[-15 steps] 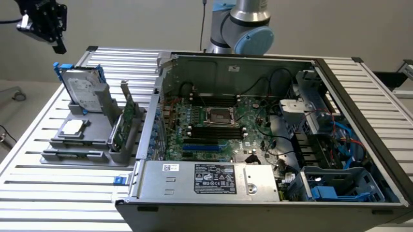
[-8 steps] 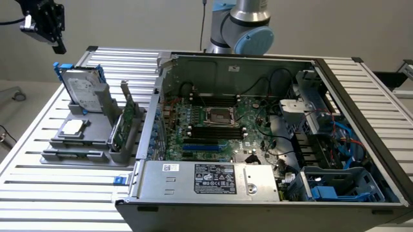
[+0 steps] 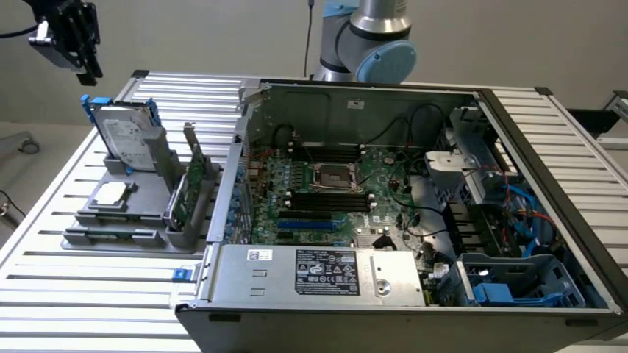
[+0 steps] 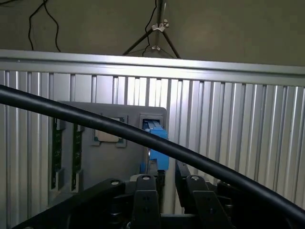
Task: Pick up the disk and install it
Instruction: 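Pick up the disk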
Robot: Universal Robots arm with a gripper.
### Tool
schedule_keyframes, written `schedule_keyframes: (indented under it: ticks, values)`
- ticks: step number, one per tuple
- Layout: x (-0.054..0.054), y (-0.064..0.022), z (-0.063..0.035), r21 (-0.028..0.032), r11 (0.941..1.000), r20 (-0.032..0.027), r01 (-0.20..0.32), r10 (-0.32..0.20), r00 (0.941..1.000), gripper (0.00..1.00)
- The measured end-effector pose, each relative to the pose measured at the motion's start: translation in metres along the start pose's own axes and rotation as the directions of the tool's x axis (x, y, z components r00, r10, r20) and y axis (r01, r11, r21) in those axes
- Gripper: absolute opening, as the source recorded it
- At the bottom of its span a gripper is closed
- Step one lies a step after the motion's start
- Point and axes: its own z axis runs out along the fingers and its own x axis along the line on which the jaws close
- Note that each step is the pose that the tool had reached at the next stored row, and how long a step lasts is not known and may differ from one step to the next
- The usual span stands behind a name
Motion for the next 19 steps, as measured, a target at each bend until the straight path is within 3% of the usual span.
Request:
schedule_keyframes:
  ticks: [1, 3, 4, 13, 19]
  values:
    - [0.000, 0.0000, 0.0001, 0.0001, 1.0000, 0.0000, 0.000, 0.000, 1.0000, 0.36]
    - [0.000, -0.0001, 0.0009, 0.0004, 1.0000, 0.0000, 0.000, 0.000, 1.0000, 0.36]
    - [0.000, -0.0001, 0.0016, 0.0004, 1.0000, 0.0000, 0.000, 0.000, 1.0000, 0.42]
    - [0.002, -0.0006, 0.0176, 0.0005, 1.0000, -0.0001, 0.000, 0.000, 1.0000, 0.42]
    - [0.003, -0.0009, 0.0247, 0.0003, 1.0000, -0.0071, 0.000, 0.000, 1.0000, 0.42]
